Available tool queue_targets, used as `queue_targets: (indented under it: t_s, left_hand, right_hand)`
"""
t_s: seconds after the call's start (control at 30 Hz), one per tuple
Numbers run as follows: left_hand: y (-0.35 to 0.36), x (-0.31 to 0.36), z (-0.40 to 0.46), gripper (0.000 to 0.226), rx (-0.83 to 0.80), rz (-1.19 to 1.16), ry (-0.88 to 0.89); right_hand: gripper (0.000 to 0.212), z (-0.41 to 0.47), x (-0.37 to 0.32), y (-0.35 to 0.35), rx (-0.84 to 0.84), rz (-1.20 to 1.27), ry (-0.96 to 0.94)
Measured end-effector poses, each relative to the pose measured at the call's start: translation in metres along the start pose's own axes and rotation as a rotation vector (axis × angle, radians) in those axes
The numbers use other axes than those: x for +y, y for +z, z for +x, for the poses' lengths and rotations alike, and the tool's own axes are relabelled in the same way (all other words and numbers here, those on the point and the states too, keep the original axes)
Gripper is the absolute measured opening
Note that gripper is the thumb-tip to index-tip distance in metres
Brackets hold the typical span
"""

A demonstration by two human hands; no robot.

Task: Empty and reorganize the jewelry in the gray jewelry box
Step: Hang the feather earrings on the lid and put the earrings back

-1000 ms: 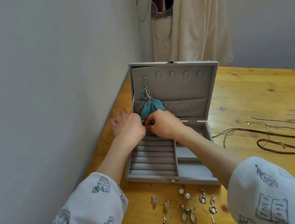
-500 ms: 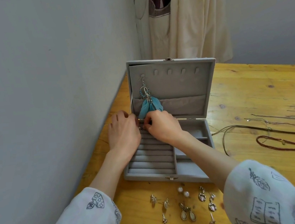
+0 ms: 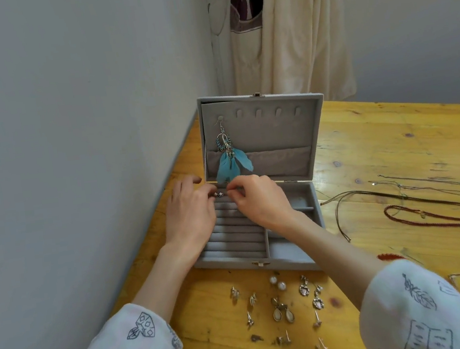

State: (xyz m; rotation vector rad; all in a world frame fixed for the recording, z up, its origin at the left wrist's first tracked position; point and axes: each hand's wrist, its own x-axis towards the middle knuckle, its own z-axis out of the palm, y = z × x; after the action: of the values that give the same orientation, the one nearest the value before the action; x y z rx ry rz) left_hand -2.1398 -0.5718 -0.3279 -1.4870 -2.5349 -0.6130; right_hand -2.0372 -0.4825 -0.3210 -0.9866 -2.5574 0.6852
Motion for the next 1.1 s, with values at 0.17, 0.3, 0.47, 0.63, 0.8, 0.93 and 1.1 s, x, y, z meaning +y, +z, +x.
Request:
queue_targets:
  t_s: [0.17, 0.3, 0.47, 0.63, 0.8, 0.93, 1.1]
  left_hand:
    - [-0.010, 0.006, -0.047, 0.024, 0.070, -0.203, 0.007]
    - [-0.012, 0.014, -0.089, 0.024, 0.080, -0.351, 0.016]
    - [-0.008, 0.010, -0.125, 0.020, 0.026, -0.475, 0.018]
    - [-0.001, 0.005, -0.148, 0.026, -0.075, -0.469, 0.021]
    - [0.001, 0.006, -0.147, 0.030, -0.097, -0.413, 0.050]
    - [0.002, 0.005, -0.148, 0.021, -0.081, -0.385, 0.066]
    - [0.001, 0.006, -0.147, 0.016, -0.067, -0.408, 0.043]
  right_hand:
    - [0.023, -0.052, 0.000, -0.012, 0.020, 0.125, -0.021]
    - [0.022, -0.092, 0.001, -0.012, 0.017, 0.123, -0.018]
    - [0.019, -0.124, 0.006, -0.006, -0.032, 0.060, -0.089]
    - [0.026, -0.142, 0.005, -0.002, -0.103, -0.093, -0.215]
    - [0.033, -0.144, 0.003, 0.004, -0.105, -0.184, -0.228]
    - [0.029, -0.144, 0.003, 0.006, -0.110, -0.201, -0.251]
    - [0.025, -0.142, 0.004, 0.007, -0.126, -0.194, -0.279]
